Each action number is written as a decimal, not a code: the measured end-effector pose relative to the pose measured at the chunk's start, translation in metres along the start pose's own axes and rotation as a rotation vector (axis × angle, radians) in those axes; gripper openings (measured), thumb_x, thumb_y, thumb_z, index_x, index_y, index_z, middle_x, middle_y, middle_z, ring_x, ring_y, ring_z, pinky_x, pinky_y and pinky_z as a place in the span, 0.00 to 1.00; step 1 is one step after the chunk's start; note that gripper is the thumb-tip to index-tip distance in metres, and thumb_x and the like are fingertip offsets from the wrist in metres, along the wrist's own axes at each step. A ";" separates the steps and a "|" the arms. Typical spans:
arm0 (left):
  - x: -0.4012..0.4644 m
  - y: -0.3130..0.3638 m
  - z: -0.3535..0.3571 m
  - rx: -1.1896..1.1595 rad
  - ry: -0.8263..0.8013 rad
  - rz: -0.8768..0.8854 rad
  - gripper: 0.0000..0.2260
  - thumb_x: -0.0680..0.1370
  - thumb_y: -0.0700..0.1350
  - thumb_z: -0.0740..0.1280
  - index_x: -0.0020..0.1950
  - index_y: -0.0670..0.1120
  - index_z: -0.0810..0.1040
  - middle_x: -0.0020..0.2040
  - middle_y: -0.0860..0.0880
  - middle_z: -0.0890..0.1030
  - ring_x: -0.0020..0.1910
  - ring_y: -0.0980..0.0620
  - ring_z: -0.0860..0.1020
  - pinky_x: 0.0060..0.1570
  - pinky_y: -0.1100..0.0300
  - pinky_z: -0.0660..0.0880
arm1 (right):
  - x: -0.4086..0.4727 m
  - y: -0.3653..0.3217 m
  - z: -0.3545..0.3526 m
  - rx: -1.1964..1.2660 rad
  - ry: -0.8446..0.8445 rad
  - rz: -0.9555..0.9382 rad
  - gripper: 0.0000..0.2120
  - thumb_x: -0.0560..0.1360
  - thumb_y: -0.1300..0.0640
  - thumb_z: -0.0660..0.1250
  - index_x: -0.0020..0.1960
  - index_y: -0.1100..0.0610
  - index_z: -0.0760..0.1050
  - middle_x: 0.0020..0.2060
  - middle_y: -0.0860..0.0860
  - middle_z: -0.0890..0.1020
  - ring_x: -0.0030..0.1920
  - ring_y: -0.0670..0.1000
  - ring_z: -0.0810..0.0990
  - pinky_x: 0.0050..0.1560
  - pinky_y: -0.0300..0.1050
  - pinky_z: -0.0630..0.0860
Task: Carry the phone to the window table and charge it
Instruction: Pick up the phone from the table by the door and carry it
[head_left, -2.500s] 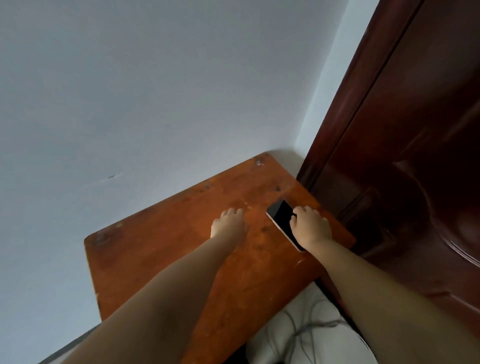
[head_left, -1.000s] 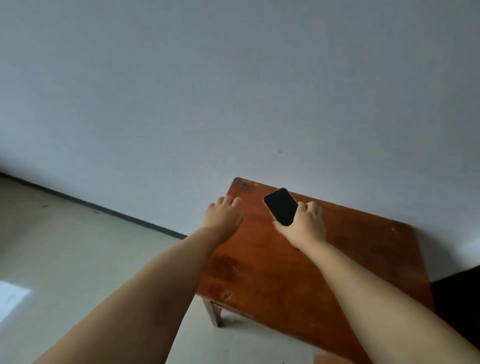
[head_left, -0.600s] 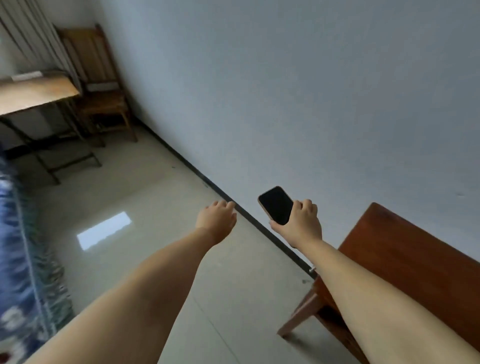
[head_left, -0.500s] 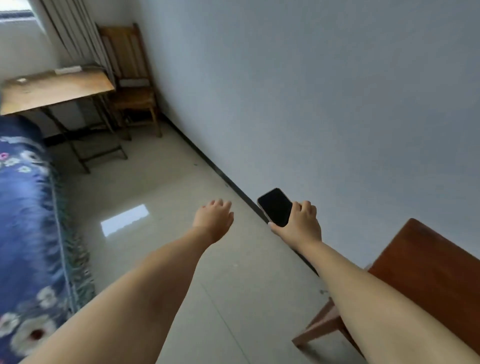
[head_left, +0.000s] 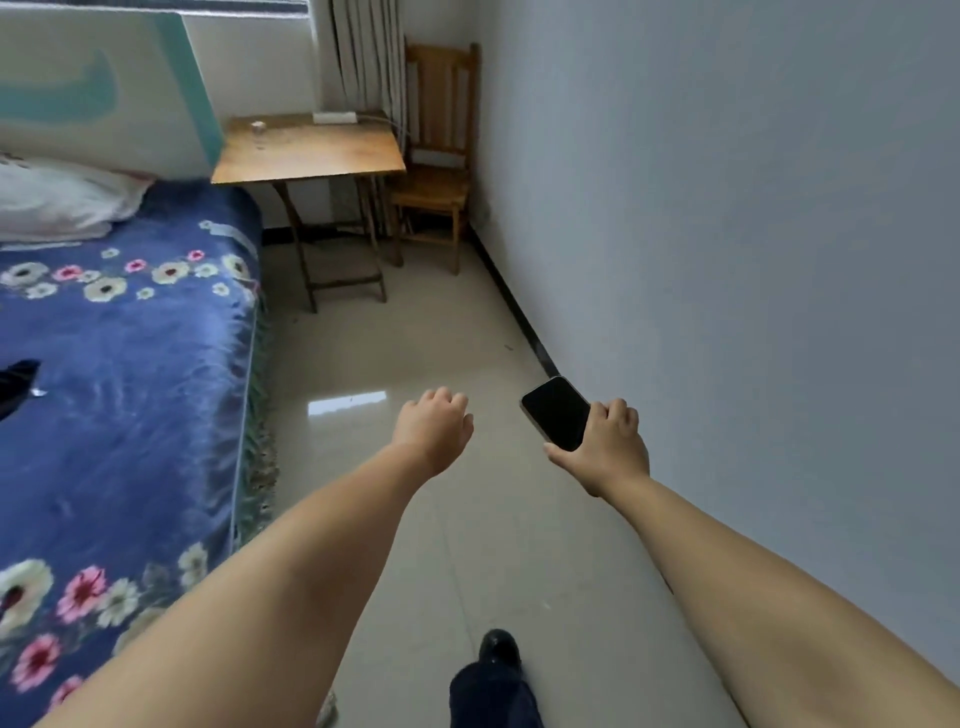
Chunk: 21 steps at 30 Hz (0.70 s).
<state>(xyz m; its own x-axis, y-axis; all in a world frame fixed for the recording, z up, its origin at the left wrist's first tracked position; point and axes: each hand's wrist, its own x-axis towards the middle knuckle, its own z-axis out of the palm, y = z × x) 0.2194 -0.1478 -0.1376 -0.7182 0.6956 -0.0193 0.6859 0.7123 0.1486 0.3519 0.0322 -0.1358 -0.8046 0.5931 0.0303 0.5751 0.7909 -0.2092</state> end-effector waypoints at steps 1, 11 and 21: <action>0.020 -0.009 -0.004 0.002 0.015 -0.022 0.15 0.80 0.49 0.54 0.60 0.42 0.71 0.58 0.42 0.75 0.58 0.41 0.72 0.53 0.50 0.70 | 0.026 -0.007 0.002 -0.002 0.001 -0.032 0.36 0.66 0.34 0.66 0.59 0.62 0.67 0.57 0.57 0.70 0.56 0.55 0.68 0.48 0.46 0.74; 0.165 -0.107 -0.042 -0.010 0.130 -0.237 0.12 0.79 0.48 0.55 0.52 0.42 0.72 0.53 0.41 0.76 0.54 0.40 0.72 0.47 0.50 0.70 | 0.249 -0.101 0.005 0.014 -0.038 -0.219 0.35 0.64 0.35 0.68 0.58 0.62 0.69 0.56 0.58 0.72 0.56 0.57 0.69 0.51 0.49 0.73; 0.340 -0.285 -0.069 0.023 0.142 -0.359 0.13 0.80 0.49 0.55 0.54 0.42 0.72 0.54 0.42 0.75 0.54 0.41 0.72 0.46 0.50 0.70 | 0.458 -0.256 0.060 0.089 -0.111 -0.213 0.36 0.63 0.34 0.68 0.58 0.61 0.69 0.57 0.56 0.71 0.60 0.57 0.68 0.52 0.50 0.73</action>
<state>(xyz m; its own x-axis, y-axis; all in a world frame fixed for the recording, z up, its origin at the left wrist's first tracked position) -0.2286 -0.1211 -0.1184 -0.9212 0.3824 0.0714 0.3888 0.9114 0.1350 -0.1729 0.0926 -0.1272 -0.9204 0.3903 -0.0235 0.3794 0.8770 -0.2950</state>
